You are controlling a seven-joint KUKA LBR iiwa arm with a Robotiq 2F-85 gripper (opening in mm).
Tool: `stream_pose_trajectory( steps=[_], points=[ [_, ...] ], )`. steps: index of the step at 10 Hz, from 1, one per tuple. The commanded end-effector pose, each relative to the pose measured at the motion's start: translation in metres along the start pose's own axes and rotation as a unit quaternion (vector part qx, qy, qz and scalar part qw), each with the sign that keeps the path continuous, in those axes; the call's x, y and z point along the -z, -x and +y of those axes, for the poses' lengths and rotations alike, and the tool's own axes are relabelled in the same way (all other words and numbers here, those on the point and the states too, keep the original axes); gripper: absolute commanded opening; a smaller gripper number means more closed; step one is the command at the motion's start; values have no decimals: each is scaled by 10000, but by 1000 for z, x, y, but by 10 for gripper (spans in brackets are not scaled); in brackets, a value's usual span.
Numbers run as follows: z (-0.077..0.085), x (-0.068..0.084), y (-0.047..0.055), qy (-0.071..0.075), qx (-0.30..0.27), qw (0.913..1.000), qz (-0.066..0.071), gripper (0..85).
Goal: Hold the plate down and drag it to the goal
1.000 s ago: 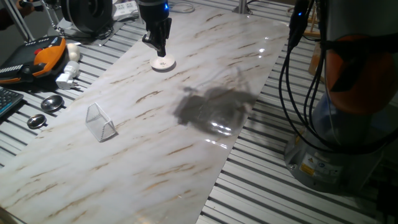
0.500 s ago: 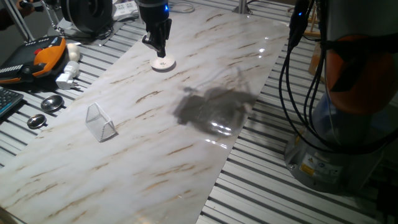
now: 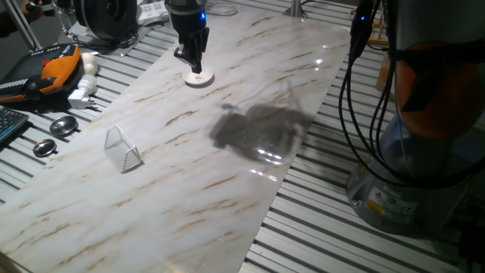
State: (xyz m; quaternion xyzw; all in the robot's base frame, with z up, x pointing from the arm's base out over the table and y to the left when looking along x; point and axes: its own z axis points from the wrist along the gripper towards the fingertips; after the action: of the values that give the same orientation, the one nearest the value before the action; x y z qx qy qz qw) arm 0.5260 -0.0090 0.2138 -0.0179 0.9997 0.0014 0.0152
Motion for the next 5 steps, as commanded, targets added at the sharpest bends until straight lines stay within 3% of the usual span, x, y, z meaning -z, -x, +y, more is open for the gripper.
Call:
stream_pose_trajectory(
  steps=[1,3,5],
  points=[
    [-2,-4,1,-16,-30,10000,-19,0],
    [-9,-10,3,-63,-82,9999,-41,0],
    [-19,-15,6,-9,-69,10000,-27,0]
  ],
)
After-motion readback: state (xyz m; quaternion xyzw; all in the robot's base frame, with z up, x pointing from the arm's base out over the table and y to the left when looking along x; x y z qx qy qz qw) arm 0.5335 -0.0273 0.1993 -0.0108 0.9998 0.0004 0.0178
